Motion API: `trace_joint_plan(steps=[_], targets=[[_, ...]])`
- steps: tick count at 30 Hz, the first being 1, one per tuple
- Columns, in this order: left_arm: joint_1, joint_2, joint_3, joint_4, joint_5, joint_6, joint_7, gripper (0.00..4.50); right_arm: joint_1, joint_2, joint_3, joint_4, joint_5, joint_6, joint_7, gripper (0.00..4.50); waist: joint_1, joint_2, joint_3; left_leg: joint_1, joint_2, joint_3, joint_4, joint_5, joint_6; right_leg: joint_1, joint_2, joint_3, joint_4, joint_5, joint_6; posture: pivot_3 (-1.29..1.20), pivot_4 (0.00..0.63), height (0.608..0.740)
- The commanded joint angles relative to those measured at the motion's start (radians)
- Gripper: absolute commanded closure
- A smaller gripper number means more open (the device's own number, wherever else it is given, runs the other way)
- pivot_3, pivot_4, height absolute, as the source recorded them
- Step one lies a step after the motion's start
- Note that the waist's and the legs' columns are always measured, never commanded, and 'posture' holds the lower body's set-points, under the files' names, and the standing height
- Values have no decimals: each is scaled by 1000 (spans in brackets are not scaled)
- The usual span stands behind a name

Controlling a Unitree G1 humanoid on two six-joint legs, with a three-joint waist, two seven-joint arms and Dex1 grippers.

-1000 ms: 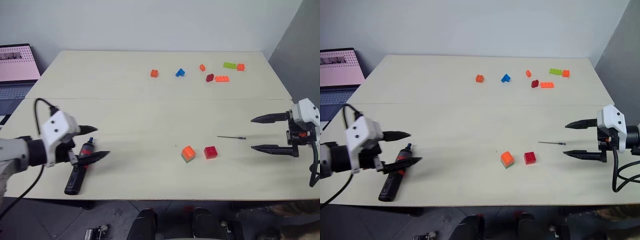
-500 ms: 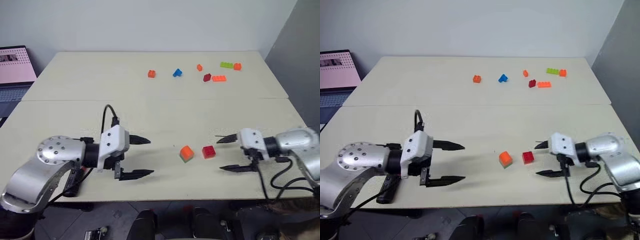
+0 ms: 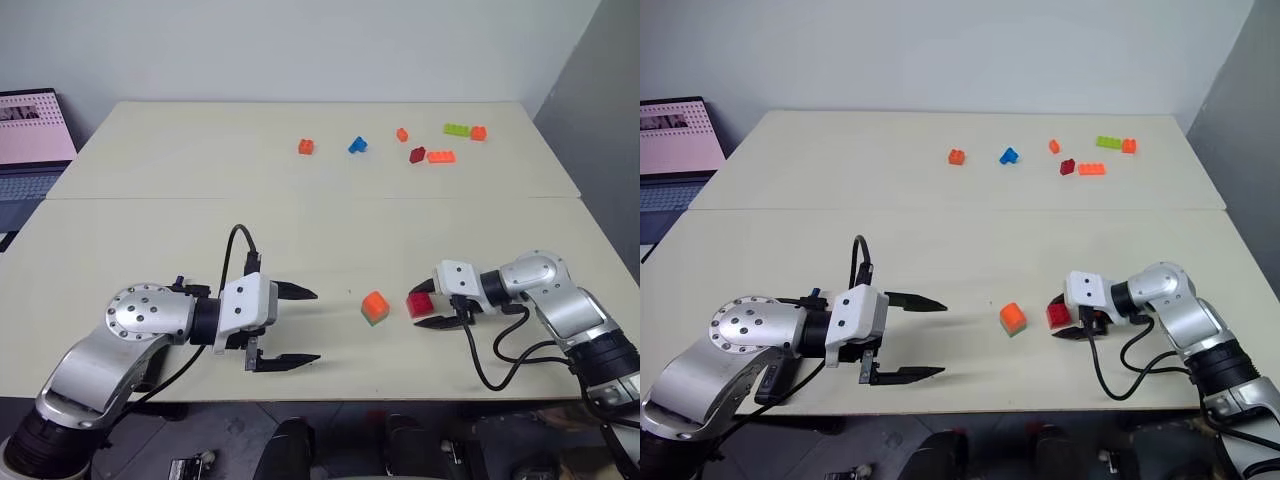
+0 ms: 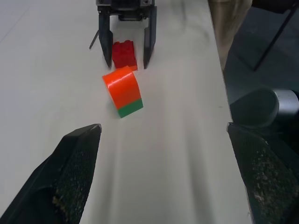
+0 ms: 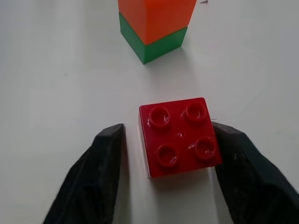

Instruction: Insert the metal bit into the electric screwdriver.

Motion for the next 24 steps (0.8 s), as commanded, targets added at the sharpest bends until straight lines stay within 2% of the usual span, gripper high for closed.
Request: trace_joint_plan(steps=[1,3,6,8,16,20,24], targets=[[10,-29,11,4,-20,-32,1,0,-2,-13,-30,-30,13,-19,13,2585,0,0,0,0,0,0,0,0,0,0,0,0,0,0,0,0,150,740],[4,-51,11,25,-25,-42,5,0,12,-14,-45,-49,23,-16,4,2976,0,0,0,0,0,0,0,0,0,0,0,0,0,0,0,0,150,740],[-13,-80,3,41,-19,-58,8,0,35,-22,-83,-75,37,-7,-17,3005,0,0,0,0,0,-1,0,0,0,0,0,-1,0,0,0,0,150,740],[-32,-109,-7,47,-12,-70,21,0,59,-31,-156,-104,70,37,-66,3005,2,0,0,0,0,-1,0,0,0,0,0,0,0,0,0,0,150,740],[-132,-277,-67,76,1,-52,142,0,263,-56,-528,-97,77,166,-428,3005,15,-1,0,-1,-1,-1,1,0,0,2,0,-1,0,0,1,0,150,740],[-161,-317,-96,93,4,-57,140,0,317,-17,-627,-92,69,248,-598,3005,5,0,-1,-1,-1,1,1,0,0,1,0,0,0,0,1,0,150,740],[-181,-323,-117,113,10,-60,124,0,325,14,-644,-44,33,286,-732,3005,-6,0,-1,2,-1,3,0,0,0,2,1,3,1,0,1,0,150,740]])
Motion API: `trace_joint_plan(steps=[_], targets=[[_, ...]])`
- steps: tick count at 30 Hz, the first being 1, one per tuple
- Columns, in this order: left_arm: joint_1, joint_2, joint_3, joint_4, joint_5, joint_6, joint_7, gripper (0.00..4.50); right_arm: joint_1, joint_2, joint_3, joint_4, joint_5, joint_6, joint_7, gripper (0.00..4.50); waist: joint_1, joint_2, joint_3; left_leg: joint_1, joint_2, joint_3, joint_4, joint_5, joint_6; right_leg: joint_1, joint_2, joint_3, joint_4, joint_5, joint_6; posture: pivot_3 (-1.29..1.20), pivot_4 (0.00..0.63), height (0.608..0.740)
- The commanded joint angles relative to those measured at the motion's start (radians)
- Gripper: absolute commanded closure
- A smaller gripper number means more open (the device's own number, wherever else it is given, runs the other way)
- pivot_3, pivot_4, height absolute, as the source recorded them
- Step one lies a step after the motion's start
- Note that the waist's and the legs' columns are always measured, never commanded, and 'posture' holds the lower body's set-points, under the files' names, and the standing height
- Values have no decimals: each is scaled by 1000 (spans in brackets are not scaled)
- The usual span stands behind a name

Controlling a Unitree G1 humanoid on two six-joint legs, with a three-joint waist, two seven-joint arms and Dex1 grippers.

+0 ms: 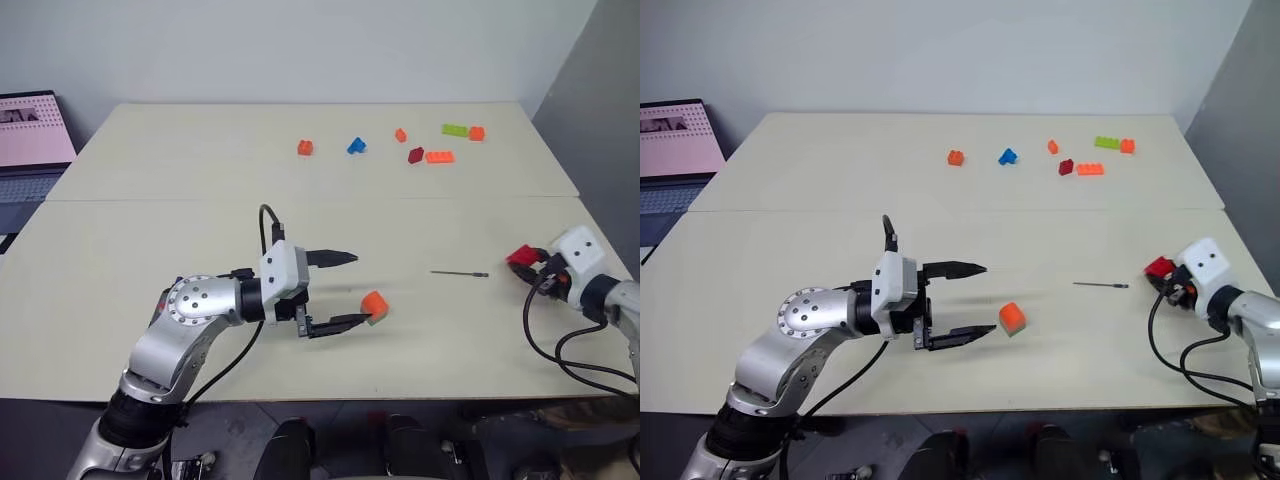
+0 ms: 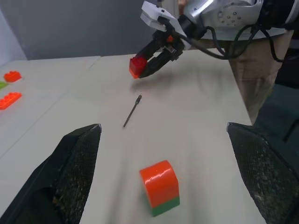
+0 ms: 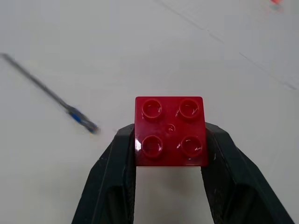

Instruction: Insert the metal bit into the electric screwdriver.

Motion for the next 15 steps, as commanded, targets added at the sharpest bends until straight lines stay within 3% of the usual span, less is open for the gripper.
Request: trace_joint_plan(steps=[1,10,11,15], targets=[[-25,1,-13,6,11,-20,-14,0,-19,28,-44,46,-38,40,-155,3005,0,0,0,0,0,1,0,0,0,0,0,0,0,0,0,0,150,740],[-20,16,-26,13,38,-41,-34,0,-54,57,-64,101,8,134,-220,3005,4,0,0,0,0,3,0,0,0,1,0,0,-1,0,0,0,150,740],[-17,17,-26,12,41,-42,-34,0,-57,55,-65,102,11,136,-221,2305,4,0,0,0,0,3,0,0,0,1,0,0,-1,0,0,0,150,740],[-2,19,-25,5,48,-43,-32,0,-69,54,-90,85,46,142,-225,1225,3,1,0,0,1,3,0,0,0,1,0,0,0,0,0,0,150,740]])
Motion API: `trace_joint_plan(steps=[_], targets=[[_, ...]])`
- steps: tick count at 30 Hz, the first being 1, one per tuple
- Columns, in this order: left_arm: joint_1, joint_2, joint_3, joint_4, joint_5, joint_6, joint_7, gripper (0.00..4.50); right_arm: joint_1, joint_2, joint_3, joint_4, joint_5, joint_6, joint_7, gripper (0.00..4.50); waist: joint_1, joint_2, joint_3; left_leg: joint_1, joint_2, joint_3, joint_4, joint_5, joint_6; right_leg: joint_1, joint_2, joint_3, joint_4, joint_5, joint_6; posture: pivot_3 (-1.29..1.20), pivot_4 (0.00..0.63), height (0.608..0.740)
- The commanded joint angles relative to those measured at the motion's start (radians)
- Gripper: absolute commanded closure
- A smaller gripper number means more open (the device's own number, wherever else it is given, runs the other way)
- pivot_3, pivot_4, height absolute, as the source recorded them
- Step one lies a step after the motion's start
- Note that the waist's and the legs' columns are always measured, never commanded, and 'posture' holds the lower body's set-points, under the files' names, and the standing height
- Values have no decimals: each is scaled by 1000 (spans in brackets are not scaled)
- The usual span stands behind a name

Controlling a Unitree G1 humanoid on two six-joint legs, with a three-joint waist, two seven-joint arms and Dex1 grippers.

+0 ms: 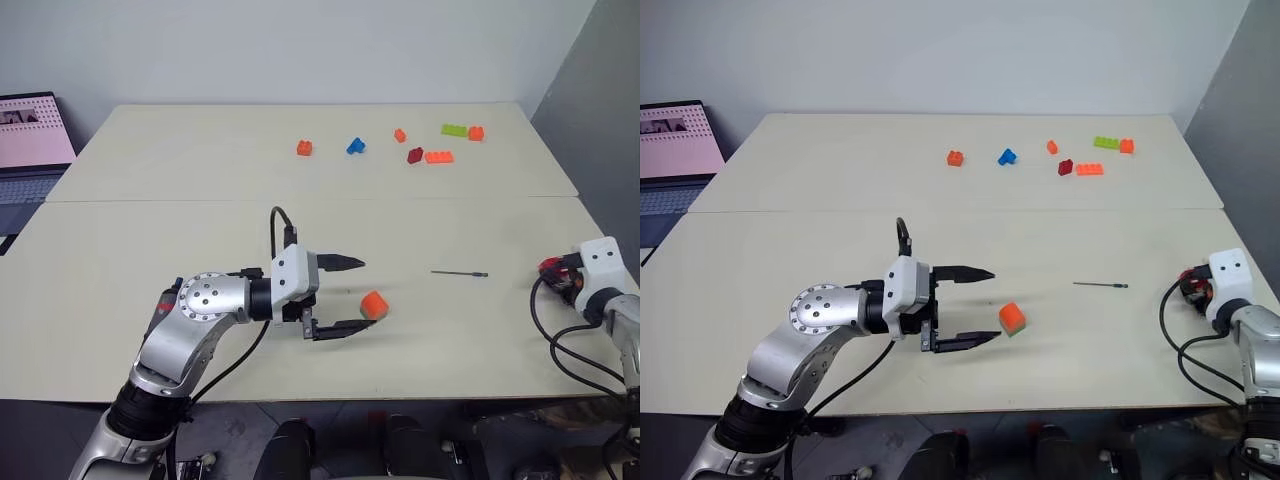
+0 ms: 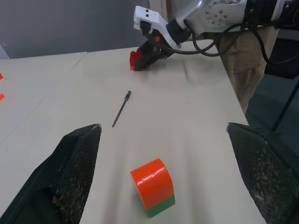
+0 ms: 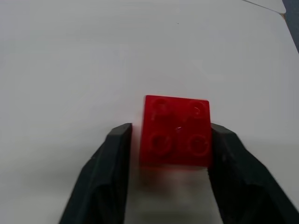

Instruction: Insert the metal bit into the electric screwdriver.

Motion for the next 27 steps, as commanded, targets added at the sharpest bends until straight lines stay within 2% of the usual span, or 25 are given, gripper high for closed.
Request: trace_joint_plan(steps=[1,4,5,12,15,17,20,22,27], targets=[[11,12,2,-29,5,-21,-3,0,-28,-11,-55,-33,39,0,-7,883,0,0,0,0,0,0,0,0,0,0,0,0,0,0,0,0,150,740],[16,20,11,-31,4,-17,-4,0,-26,-20,-81,-66,70,-2,8,119,1,0,0,0,0,0,0,0,0,0,0,0,0,0,0,0,150,740],[20,26,16,-32,3,-15,-5,0,-20,-27,-87,-83,79,0,17,43,1,0,0,0,0,0,0,0,0,0,0,0,0,0,0,0,150,740],[69,102,62,-48,-4,-2,-8,0,45,-114,-80,-220,110,-33,142,43,1,0,0,0,0,0,0,0,0,0,0,0,0,0,0,0,150,740],[104,145,82,-55,-3,-3,-17,0,73,-170,-54,-273,116,-76,237,43,0,0,0,0,0,0,0,0,0,0,0,0,0,0,0,0,150,740],[135,179,104,-61,-6,-2,-28,0,92,-208,-29,-343,168,-88,356,43,0,0,0,0,0,0,0,0,0,0,0,-1,0,0,0,0,150,740],[194,234,152,-67,-15,-1,-48,0,114,-285,75,-524,263,-70,563,43,-3,1,0,0,1,0,-1,0,0,-1,0,0,-1,0,0,0,150,740],[218,254,169,-76,-24,-1,-54,0,92,-306,147,-590,288,-60,625,43,-2,1,1,0,2,-2,-2,0,0,-1,1,0,-1,0,0,0,150,740],[275,284,188,-122,-43,0,-73,0,-92,-223,410,-613,237,-84,691,43,1,0,1,0,2,-5,-1,0,0,0,0,-2,-2,0,0,0,150,740]])
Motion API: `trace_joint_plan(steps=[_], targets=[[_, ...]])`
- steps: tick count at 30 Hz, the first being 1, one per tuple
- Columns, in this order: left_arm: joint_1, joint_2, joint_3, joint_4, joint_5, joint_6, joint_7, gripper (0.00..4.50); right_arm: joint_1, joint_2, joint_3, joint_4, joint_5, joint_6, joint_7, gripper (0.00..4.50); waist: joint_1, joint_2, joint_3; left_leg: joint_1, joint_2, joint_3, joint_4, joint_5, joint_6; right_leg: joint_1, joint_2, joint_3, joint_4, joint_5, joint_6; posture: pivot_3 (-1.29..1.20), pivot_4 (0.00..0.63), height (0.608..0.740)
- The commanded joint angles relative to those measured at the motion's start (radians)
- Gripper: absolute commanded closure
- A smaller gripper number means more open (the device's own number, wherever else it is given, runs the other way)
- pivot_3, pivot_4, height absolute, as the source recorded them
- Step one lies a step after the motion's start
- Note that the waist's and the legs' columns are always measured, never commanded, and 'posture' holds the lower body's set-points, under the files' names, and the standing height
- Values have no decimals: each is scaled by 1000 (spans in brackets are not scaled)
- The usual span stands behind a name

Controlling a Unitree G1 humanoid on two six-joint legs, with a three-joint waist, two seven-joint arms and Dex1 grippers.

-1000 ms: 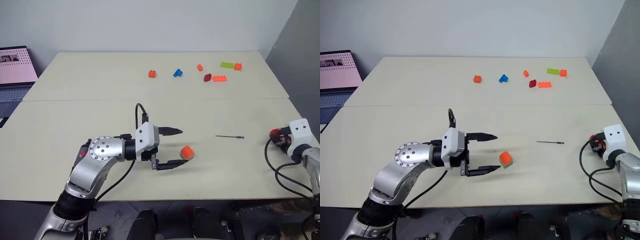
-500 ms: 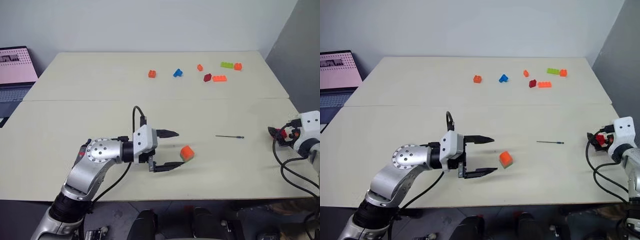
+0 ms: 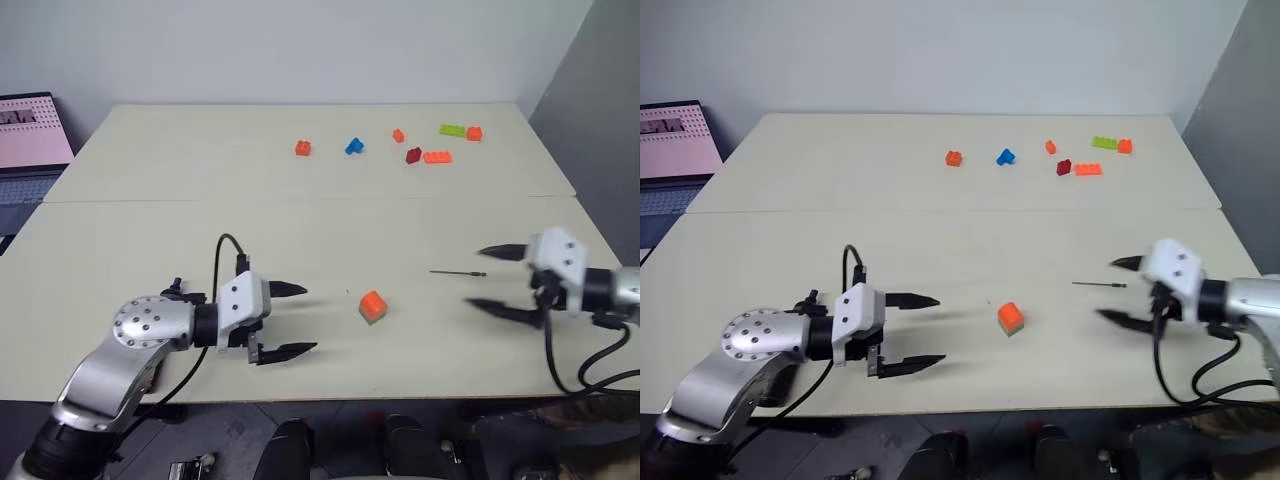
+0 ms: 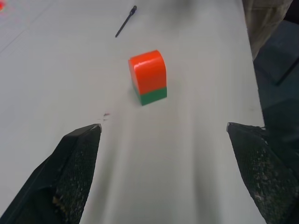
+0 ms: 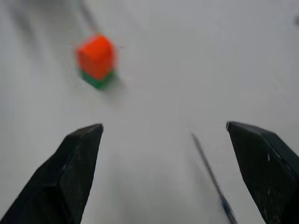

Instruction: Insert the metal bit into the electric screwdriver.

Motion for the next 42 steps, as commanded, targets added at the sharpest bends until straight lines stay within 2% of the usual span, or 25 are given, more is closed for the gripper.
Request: trace_joint_plan(steps=[1,4,12,15,25,27,34,39,42], targets=[[22,15,24,-59,-17,-9,-10,0,-117,66,163,15,-63,-48,44,43,2,0,0,0,0,-1,0,0,0,0,0,0,0,0,0,0,150,740],[24,11,16,-67,-12,-4,2,0,-210,127,294,112,-176,-146,79,43,4,-1,0,-1,-1,-1,0,0,0,-1,0,-1,0,0,0,0,150,740],[21,5,-9,-87,-1,2,18,0,-370,241,429,343,-279,-298,178,43,3,-1,0,-2,-2,-3,0,0,0,-2,-1,-1,0,0,0,0,150,740],[17,6,-14,-87,1,1,16,0,-395,271,445,389,-290,-325,201,495,3,-1,0,-2,-1,-3,0,0,0,-3,-1,-2,0,0,0,0,150,740],[7,0,-28,-67,11,-17,6,0,-396,303,441,406,-306,-338,236,2972,3,-1,0,-2,-2,-3,0,0,0,-3,-1,-1,1,0,0,0,150,740],[2,-3,-31,-63,12,-18,5,0,-390,297,433,402,-305,-338,240,3052,3,-1,0,-2,-2,-3,0,0,0,-3,-1,-2,1,0,0,0,150,740],[-52,-65,-46,-75,-20,20,44,0,-314,225,291,278,-214,-209,182,3052,7,-1,0,-3,-2,-4,1,0,0,-3,-2,-2,1,0,0,0,150,740],[-113,-147,-61,-84,-90,83,84,0,-164,177,31,158,-119,-11,-1,3052,9,-1,0,-4,-2,-4,0,0,0,-3,-2,-2,1,0,0,0,150,740],[-145,-167,-95,-63,-73,80,72,0,-57,170,-125,110,-104,55,-111,3052,10,-1,0,-6,-3,-4,1,0,0,-4,-2,-3,1,0,0,0,150,740]])
